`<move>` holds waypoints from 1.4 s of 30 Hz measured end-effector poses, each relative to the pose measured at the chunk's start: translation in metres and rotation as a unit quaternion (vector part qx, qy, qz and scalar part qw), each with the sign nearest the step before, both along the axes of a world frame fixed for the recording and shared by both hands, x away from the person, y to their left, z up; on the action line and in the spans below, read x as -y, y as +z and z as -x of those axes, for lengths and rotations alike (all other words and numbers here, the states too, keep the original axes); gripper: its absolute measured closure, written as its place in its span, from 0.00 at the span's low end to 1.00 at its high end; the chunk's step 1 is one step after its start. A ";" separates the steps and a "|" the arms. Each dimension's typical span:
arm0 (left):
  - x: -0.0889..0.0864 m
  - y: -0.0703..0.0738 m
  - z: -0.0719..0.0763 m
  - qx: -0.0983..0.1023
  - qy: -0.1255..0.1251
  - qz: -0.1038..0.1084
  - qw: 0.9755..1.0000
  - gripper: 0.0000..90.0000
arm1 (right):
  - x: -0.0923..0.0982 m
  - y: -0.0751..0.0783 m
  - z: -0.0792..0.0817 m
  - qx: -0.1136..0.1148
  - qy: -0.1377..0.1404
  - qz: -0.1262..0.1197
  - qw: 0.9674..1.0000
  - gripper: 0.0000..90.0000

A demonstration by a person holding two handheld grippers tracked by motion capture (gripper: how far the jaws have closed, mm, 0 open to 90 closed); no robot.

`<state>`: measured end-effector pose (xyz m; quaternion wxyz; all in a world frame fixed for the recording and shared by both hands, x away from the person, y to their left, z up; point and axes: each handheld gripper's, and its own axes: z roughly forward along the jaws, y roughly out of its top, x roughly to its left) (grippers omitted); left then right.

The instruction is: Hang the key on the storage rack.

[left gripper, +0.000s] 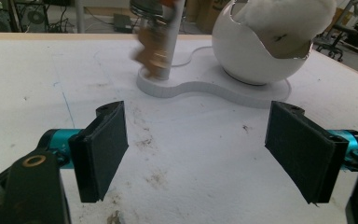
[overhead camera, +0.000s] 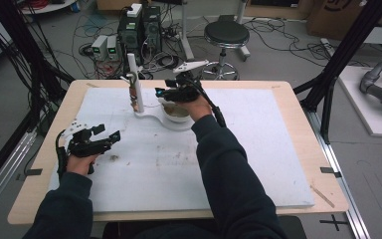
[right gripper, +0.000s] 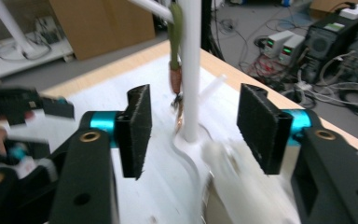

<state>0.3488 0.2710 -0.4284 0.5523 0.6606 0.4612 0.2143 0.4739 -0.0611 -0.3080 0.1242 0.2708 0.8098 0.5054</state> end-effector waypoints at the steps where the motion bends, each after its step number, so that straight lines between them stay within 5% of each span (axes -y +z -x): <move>1: 0.000 0.000 0.000 0.000 0.000 0.000 1.000 0.23 | 0.007 0.000 0.003 0.014 -0.002 0.003 1.000 0.48; 3: -0.001 0.000 0.000 0.001 0.000 0.001 1.000 0.23 | 0.020 -0.004 0.011 0.035 -0.006 0.001 0.999 0.44; 8: 0.003 0.001 0.000 0.004 -0.012 0.009 1.000 0.23 | 0.058 -0.018 0.027 0.022 -0.005 0.012 1.000 0.33; 11: 0.006 0.002 0.000 0.006 -0.022 0.009 1.000 0.21 | 0.085 -0.026 0.044 0.022 -0.015 0.039 0.999 0.30; 18: 0.018 0.003 0.000 0.014 -0.048 0.008 0.999 0.20 | 0.140 -0.050 0.079 0.049 -0.051 0.051 0.996 0.27; 26: 0.030 0.006 -0.001 0.019 -0.054 0.005 0.998 0.20 | 0.196 -0.088 0.110 0.036 -0.101 0.063 0.992 0.25; 35: 0.040 0.008 0.000 0.026 -0.056 -0.006 0.998 0.21 | 0.234 -0.099 0.120 0.029 -0.147 0.052 0.987 0.24; 42: 0.041 0.007 0.000 0.024 -0.062 -0.010 0.998 0.21 | 0.242 -0.098 0.123 0.029 -0.167 0.041 0.985 0.24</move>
